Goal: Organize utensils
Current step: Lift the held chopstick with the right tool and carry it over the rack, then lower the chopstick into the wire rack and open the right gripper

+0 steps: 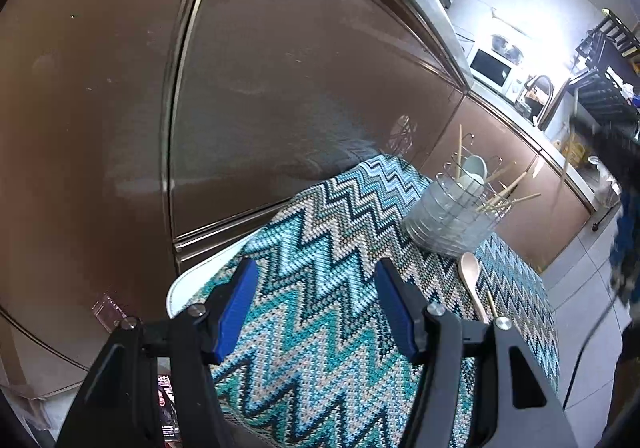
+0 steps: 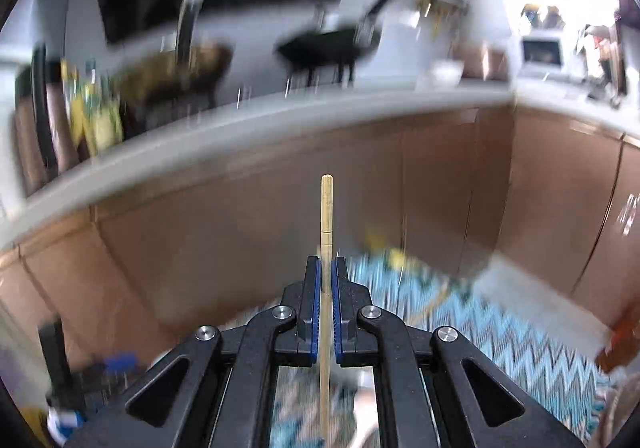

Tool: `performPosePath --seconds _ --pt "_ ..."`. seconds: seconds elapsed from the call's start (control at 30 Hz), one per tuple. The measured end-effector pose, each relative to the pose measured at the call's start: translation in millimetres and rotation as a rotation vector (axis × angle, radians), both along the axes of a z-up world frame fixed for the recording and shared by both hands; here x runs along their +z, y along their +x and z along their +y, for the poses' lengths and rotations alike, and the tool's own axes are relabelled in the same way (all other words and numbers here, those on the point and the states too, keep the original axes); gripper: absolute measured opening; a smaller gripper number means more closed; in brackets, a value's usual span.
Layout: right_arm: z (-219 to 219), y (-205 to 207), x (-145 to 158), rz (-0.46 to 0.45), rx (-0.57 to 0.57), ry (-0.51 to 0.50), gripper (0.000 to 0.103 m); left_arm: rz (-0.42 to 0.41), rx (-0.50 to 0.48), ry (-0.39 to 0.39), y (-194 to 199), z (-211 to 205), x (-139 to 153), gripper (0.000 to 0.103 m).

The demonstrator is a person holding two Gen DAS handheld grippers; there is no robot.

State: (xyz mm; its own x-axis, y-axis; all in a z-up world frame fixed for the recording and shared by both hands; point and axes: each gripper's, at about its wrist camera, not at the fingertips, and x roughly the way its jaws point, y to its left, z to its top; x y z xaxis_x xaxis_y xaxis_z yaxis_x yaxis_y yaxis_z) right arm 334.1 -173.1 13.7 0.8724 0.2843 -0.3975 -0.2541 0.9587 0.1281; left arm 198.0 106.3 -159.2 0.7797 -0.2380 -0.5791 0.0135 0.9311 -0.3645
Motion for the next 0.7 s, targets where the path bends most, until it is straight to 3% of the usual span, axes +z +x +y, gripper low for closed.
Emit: performPosePath --seconds 0.13,0.27,0.5,0.63,0.7 --pt "0 9 9 -0.162 -0.08 0.013 0.005 0.004 -0.012 0.016 4 -7 -1 0.059" --pt "5 29 -1 -0.246 -0.135 -0.01 0.005 0.009 -0.014 0.028 7 -9 -2 0.059" --pt "12 56 -70 -0.17 -0.17 -0.037 0.006 0.024 0.0 0.035 10 -3 -6 0.059" --pt "4 42 -84 -0.137 -0.168 -0.037 0.021 0.023 0.002 0.029 7 -3 -4 0.059" --pt "1 33 -80 -0.145 -0.166 -0.04 0.023 0.017 -0.002 0.024 3 -5 0 0.059"
